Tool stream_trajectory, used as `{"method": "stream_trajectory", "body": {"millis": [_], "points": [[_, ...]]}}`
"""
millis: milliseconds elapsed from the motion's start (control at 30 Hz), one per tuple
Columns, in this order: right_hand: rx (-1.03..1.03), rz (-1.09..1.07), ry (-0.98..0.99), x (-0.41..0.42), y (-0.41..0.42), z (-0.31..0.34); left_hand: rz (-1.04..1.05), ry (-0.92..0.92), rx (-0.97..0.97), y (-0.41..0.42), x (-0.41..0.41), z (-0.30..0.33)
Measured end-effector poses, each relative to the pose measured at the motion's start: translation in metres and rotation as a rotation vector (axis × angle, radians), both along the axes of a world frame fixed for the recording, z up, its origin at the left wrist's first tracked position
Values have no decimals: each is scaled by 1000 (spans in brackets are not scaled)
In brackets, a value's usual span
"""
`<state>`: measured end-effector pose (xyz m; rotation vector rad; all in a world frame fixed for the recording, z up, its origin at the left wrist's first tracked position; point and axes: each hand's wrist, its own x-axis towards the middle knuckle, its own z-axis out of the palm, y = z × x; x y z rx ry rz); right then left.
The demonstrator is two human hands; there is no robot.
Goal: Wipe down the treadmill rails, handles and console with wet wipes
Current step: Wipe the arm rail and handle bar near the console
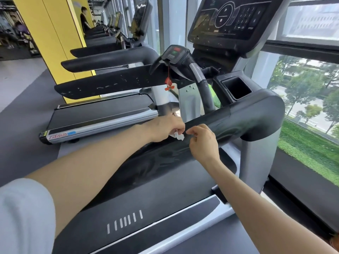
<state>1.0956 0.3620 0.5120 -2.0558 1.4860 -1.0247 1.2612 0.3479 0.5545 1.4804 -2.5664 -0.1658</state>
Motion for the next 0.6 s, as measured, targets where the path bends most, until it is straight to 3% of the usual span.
{"method": "stream_trajectory", "body": {"millis": [467,600], "points": [[15,131,139,50,28,7,140,-64,95,101,75,-9],[-44,166,248,51,27,5,289,-7,172,119,95,-2]]}}
